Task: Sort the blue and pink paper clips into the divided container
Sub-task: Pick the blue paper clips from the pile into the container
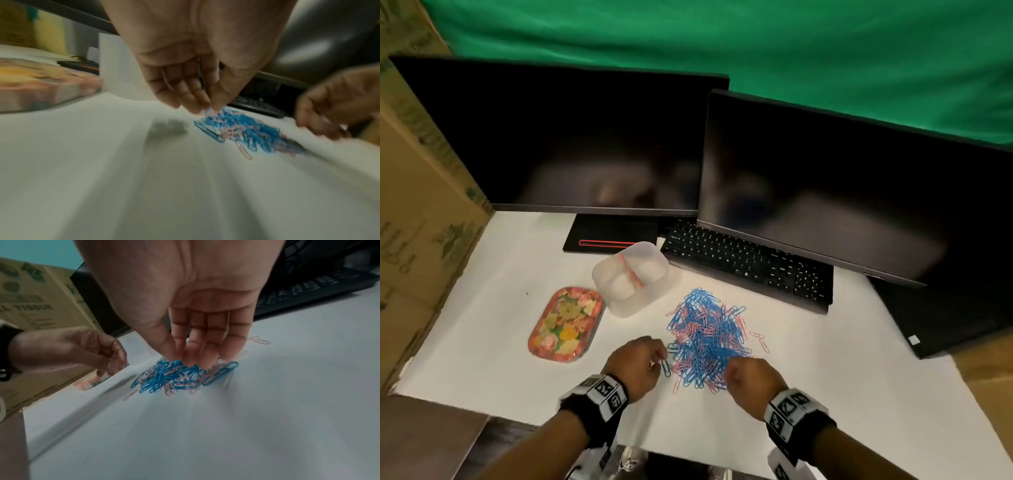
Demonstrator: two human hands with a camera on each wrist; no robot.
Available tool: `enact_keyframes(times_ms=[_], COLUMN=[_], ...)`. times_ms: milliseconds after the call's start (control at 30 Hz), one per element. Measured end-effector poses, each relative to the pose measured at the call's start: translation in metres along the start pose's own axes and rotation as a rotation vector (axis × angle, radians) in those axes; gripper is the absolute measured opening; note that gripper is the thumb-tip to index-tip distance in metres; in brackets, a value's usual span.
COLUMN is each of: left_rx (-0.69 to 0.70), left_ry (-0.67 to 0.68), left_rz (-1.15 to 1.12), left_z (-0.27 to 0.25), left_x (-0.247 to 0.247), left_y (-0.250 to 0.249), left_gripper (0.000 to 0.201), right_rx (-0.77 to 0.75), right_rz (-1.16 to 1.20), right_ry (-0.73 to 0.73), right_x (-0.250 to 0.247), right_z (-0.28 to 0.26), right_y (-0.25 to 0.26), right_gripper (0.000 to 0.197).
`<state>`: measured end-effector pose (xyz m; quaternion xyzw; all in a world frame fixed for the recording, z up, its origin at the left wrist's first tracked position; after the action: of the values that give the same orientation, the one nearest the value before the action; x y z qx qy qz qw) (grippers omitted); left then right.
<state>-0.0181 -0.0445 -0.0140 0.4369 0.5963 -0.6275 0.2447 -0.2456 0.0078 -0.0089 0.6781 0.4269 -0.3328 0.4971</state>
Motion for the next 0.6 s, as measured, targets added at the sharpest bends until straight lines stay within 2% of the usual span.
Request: enact_keyframes(times_ms=[100, 200, 400, 600], left_rx=[0.090, 0.118, 0.168, 0.110], left_ry=[0.015, 0.078, 0.077, 0.086], left_rz=[0.086, 0.188, 0.261, 0.212], left_z=[0.005, 0.006, 0.013, 0.020], left_x=[0.008, 0.019, 0.026, 0.030], left_y=[-0.005, -0.002, 0.003, 0.012], left_gripper=[0.031, 0.037, 0.025, 0.013], right_rx=[-0.012, -0.052, -0.001, 0.070], right_rz=[0.030, 0.030, -0.033, -0.101], right_ry=[-0.052, -0.042, -0.126, -0.109], right_x=[-0.004, -0.004, -0.005, -0.001], right_z=[0.015, 0.023, 0.041, 0.053], right_y=[0.013, 0.028, 0.033, 0.035], right_gripper=[0.017, 0.014, 0.015, 0.025])
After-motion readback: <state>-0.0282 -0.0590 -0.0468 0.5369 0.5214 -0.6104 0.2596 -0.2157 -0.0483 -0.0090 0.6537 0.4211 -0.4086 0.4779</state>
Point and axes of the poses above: each hand's wrist, its own z-axis towards the middle knuckle, its own x-axis out of the palm, y = z × x, the point moved 5 cm from there along z, towards the middle knuckle, and after that the axes turned 13 degrees about -y, right-handed, at the moved point
